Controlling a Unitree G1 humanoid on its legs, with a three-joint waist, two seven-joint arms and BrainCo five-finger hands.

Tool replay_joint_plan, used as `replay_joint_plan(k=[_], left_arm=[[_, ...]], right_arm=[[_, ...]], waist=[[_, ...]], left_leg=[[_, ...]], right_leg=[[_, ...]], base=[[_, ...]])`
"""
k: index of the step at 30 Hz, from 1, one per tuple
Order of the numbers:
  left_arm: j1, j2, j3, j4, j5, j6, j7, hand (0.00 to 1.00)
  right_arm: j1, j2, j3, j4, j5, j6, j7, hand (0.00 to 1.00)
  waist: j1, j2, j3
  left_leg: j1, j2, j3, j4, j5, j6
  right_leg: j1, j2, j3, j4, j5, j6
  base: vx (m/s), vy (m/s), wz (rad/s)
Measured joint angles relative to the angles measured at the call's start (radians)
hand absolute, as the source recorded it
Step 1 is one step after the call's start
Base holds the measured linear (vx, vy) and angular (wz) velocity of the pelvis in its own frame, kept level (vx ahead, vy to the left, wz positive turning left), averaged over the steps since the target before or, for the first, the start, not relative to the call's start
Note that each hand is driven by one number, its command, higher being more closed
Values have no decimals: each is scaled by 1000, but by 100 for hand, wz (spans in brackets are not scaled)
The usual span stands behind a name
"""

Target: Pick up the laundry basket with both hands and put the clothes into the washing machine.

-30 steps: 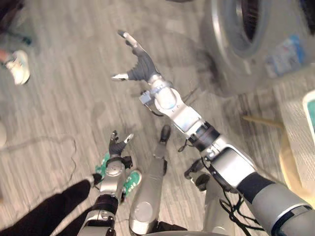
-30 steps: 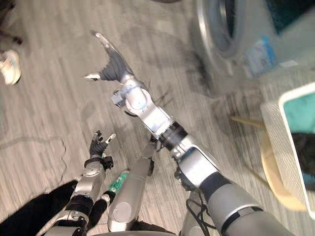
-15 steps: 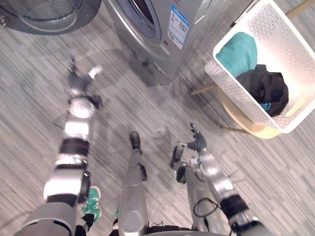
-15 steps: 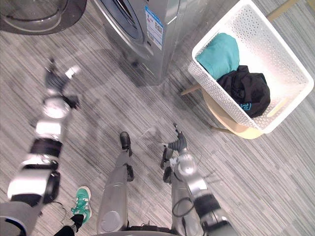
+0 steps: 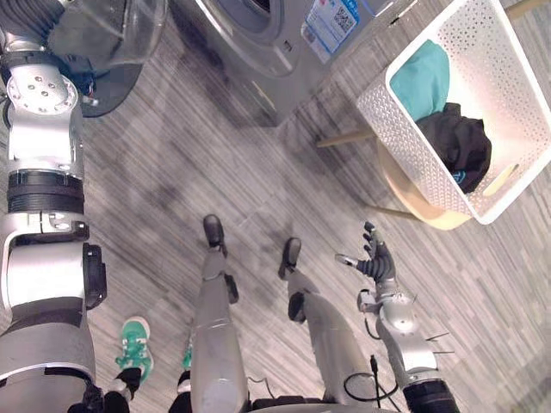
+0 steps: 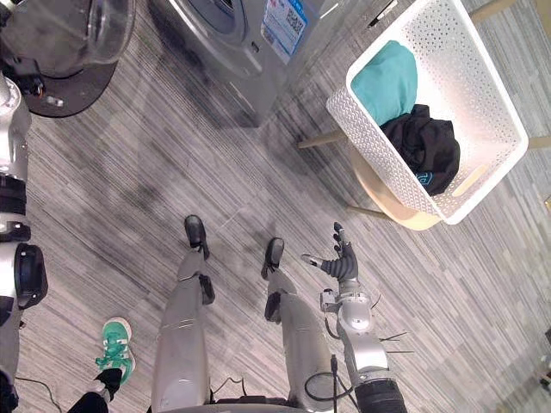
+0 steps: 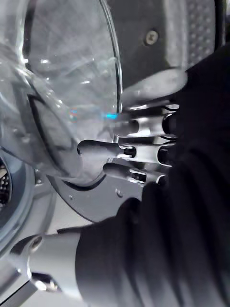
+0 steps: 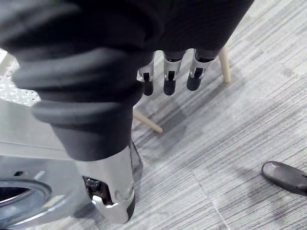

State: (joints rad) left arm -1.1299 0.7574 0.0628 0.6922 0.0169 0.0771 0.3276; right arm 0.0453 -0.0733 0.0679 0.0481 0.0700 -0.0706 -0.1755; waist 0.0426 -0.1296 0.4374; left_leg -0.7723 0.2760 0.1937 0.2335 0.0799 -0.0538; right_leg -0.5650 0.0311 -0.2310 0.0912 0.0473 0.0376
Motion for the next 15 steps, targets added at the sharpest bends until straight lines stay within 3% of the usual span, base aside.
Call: replay_joint_plan(k=[2,9,13,15], left_arm=[[0,7,41,12,24,26,-1,0],[24,49,170,-8,39,53,24,0],[207,36,215,-118,32,42,64,0],[333,-15,216,-161,12,32,63,0]], right_arm=[[9,8,0,-7,11,-3,0,0],[54,27,-1,-39,16,-30,1,0],[54,31,0,-65,19,-34,0,0],[55,32,-1,-74,19,-34,0,0]], waist=[[3,-12,3],[28,-17,3],[27,-15,4],[28,-14,5]], left_leg=[[-14,10,-4,20,-1,0],[-40,41,-15,88,-30,-5],[-5,44,-12,95,-30,-5],[45,34,-7,93,-37,-11]], right_leg=[[-1,7,-1,-8,5,-7],[3,30,13,-8,12,3],[41,31,14,-4,7,-2],[73,19,9,28,-22,-36]], base=[[48,-41,-4],[71,-29,-8],[64,-18,3],[55,5,21]])
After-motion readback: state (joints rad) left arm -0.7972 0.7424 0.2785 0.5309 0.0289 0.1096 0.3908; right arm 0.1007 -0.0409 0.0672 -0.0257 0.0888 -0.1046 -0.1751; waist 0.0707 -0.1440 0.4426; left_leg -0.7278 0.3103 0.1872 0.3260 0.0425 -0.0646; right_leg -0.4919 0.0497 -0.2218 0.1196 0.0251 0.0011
